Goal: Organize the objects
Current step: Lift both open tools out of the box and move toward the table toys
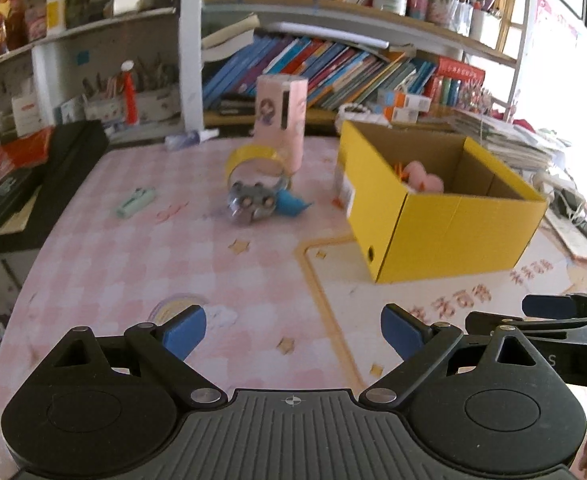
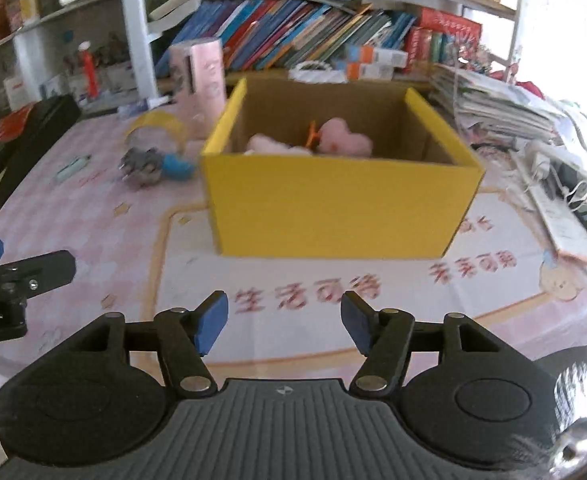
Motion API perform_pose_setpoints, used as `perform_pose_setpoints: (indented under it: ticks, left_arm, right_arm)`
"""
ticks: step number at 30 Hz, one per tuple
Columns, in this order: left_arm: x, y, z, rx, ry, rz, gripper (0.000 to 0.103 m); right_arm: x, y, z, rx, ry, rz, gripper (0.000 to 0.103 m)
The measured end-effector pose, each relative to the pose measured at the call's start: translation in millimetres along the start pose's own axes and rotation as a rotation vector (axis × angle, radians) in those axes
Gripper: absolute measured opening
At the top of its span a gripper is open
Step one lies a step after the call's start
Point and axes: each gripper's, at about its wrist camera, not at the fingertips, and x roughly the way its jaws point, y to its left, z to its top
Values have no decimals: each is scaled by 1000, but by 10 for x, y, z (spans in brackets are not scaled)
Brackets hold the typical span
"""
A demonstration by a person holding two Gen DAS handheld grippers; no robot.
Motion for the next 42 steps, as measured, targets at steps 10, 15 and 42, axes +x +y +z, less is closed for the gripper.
perform_pose_setpoints:
  ticks: [10, 15, 42]
  left_arm:
    - [-165, 271, -143, 1, 21, 22, 96]
    - [-274, 459, -160, -32, -1, 49, 96]
    - [105, 961, 182, -121, -4, 127, 95]
  right_arm:
    - [-52, 388, -120, -29, 12, 56, 69]
    - [-87, 586, -105, -62, 2, 87, 71]
    - [332, 1071, 325, -180, -15, 181, 69]
